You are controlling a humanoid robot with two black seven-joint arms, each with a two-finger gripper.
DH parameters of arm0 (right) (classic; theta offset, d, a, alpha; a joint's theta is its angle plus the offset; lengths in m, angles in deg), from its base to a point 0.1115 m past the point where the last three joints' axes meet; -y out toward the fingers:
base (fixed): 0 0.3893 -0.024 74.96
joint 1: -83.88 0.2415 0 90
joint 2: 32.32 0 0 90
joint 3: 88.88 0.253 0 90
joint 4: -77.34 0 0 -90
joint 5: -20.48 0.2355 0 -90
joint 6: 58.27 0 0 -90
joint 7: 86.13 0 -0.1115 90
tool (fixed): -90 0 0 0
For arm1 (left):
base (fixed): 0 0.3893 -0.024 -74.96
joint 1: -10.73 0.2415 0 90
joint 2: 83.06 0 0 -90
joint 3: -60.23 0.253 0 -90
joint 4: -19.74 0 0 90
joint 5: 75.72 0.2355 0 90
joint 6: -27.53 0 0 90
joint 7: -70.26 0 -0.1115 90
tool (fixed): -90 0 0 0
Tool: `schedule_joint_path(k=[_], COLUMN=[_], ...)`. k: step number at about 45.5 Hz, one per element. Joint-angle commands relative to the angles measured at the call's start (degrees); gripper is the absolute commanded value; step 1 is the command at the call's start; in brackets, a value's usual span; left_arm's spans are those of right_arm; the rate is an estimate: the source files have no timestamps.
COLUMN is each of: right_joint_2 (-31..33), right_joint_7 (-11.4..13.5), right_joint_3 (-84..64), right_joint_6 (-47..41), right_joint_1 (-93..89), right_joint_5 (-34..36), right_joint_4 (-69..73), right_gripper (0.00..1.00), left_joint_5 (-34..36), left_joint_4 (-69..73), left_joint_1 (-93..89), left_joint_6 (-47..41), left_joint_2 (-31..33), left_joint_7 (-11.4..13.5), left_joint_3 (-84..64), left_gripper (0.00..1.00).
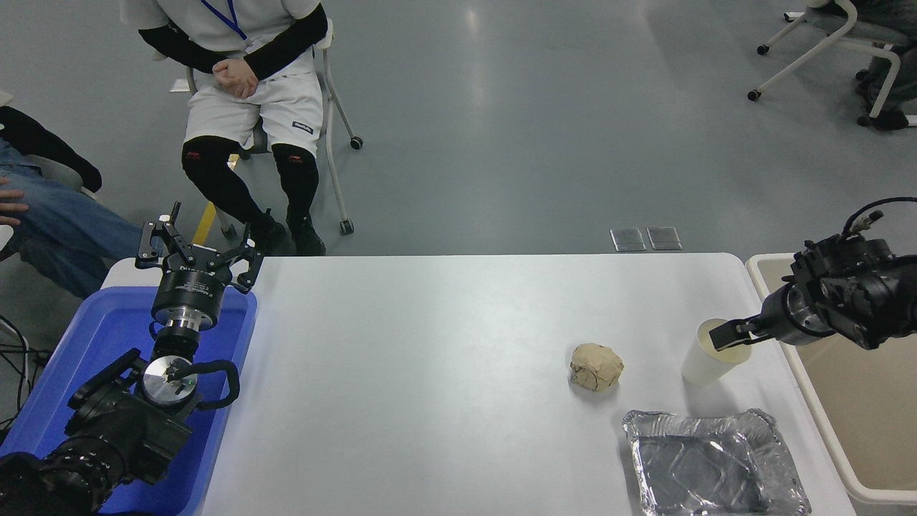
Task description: Pick up paper cup place in dustbin
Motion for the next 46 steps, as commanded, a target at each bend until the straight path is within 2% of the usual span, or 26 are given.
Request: schedule_joint_path(k=[1,5,10,15,24,30,31,36,37,46], right_joint_2=[0.1,0.1,0.2,0.3,1.6,1.8,1.8,2.4,2.6,3.9], right_joint_7=[0.1,0.1,0.5,0.6,1.3,1.3,1.3,2.3,2.6,3.3], right_joint_3=[1.0,1.1,1.0,0.7,0.8,0.8,0.8,0.7,0.7,0.9], right_joint_6=[1.1,1.1,1.1,1.1,1.0,0.7,0.7,0.3,0.3,0.4], right_joint_1=[-0.4,-0.7,-0.9,-0.9,-0.8,-0.7,-0.7,-0.4,-0.3,0.3], right_joint_5=[0.9,2.7,4.9,5.4,7.2,10.1,10.1,10.2,10.2,10.7], right_joint_4=[0.2,0.4,0.6,0.9,3.2,4.1,4.1,4.2,4.4,6.0], right_gripper=[0.97,0.91,0.89,0.75,0.41,0.38,0.35,0.03,0.00,0.00], left_joint_5=[0.0,0.0,0.0,0.0,0.0,0.0,0.0,0.0,0.0,0.0], left_joint_4=[0.0,0.0,0.0,0.0,0.0,0.0,0.0,0.0,0.0,0.0], left_joint_1=[0.0,0.0,0.0,0.0,0.0,0.0,0.0,0.0,0.0,0.0], left_joint_6=[0.1,0.1,0.1,0.1,0.1,0.1,0.1,0.1,0.1,0.1], left_joint_2=[0.0,0.0,0.0,0.0,0.0,0.0,0.0,0.0,0.0,0.0], left_joint_7=[0.0,0.0,0.0,0.0,0.0,0.0,0.0,0.0,0.0,0.0], left_joint_3=[0.0,0.0,0.0,0.0,0.0,0.0,0.0,0.0,0.0,0.0], left_gripper=[0.99,0.99,0.99,0.99,0.99,0.99,0.99,0.99,0.99,0.99])
